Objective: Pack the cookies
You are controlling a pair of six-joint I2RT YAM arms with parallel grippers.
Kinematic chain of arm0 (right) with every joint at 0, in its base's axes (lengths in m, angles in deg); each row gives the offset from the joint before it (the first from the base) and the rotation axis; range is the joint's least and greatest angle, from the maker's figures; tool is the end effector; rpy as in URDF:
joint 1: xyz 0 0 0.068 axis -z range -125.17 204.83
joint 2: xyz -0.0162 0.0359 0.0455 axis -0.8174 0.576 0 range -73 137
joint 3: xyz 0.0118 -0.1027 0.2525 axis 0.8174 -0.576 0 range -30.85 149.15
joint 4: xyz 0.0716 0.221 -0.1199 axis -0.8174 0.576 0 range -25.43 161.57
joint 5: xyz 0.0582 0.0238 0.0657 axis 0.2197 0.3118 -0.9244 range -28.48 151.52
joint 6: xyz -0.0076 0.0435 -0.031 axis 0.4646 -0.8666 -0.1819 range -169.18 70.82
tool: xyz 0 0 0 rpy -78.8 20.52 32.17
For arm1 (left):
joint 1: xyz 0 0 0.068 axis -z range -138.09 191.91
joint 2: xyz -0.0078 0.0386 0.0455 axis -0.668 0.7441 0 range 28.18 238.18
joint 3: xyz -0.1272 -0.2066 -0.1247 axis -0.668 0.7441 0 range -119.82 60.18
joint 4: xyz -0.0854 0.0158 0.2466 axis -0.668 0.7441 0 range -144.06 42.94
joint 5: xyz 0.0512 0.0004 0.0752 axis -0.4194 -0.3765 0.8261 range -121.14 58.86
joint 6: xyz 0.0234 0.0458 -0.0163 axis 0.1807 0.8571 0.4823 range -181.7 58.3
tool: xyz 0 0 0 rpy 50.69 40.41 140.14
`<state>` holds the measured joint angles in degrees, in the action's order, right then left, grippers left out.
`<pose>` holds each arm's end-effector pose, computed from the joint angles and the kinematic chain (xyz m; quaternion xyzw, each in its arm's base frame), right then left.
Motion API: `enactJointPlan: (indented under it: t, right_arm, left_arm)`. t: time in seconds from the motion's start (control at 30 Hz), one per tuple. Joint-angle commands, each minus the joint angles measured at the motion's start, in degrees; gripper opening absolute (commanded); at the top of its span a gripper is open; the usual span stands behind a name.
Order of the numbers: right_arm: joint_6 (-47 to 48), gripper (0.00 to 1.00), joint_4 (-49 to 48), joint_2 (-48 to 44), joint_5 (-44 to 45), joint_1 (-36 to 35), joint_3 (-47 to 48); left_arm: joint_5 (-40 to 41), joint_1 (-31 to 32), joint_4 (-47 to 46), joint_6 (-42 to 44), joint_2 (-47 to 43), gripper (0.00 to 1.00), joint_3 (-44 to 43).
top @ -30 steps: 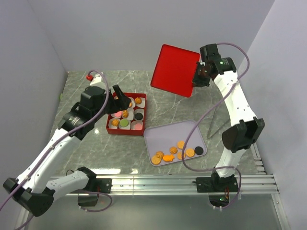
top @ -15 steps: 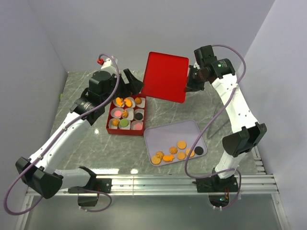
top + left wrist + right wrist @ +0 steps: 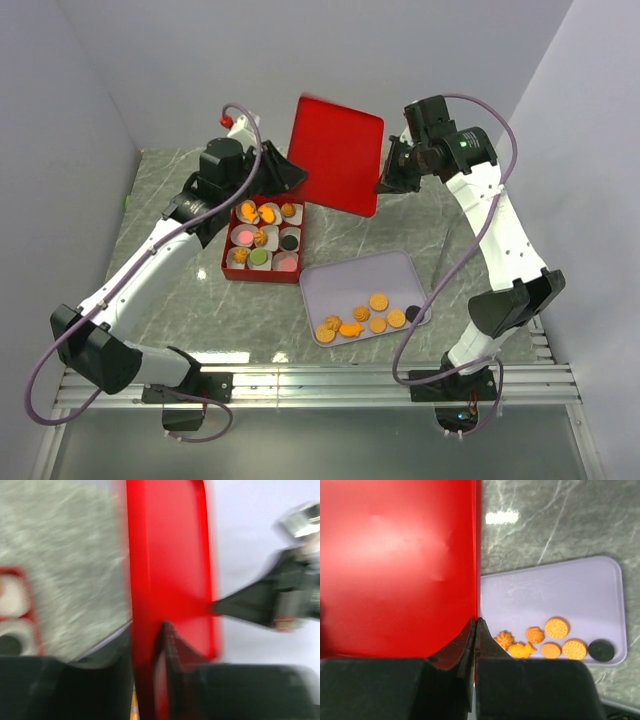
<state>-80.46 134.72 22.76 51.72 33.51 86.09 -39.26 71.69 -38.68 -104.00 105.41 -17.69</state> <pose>0.3005 0.1238 0.4383 0.0512 0.9322 0.2264 0.2776 0.2680 -0.1590 0.4059 -0.0432 0.7900 -0.4036 0.4595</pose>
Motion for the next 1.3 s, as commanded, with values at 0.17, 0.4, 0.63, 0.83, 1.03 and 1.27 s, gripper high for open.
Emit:
enactJointPlan:
  t: [0.17,0.4,0.63,0.83,1.03,1.27]
  right_arm:
    - [-1.8,0.06,-4.6,-2.3,-3.3,-0.5,0.6]
    - [0.3,0.6,1.6,1.5,4.1,-0.4,7.2]
    - [-1.0,0.64,1.0,4.3,-2.7,-0.3,16.8]
    - [-7.9,0.66,-6.5,7.9,-14.1,-1.4,20.4]
    - [-11.2,0.68,-11.8,10.0,-17.8,-3.5,19.9]
    - [-10.9,0.68,-10.1,10.5,-15.5,-5.0,15.4]
  left_arm:
    - [-0.1,-0.4,-4.5,-0.3,-3.8,0.0,-3.1]
    - [3.5,-0.4,0.1,3.8,-5.4,0.01,-5.4]
    - [7.9,-0.2,10.8,11.6,-5.0,0.0,-8.7]
    - [12.8,3.7,16.3,14.7,-6.2,0.0,-7.7]
    - [20.7,13.4,20.9,15.3,-4.5,0.0,-8.7]
    - [30.3,21.9,23.7,14.4,-4.6,0.0,-9.2]
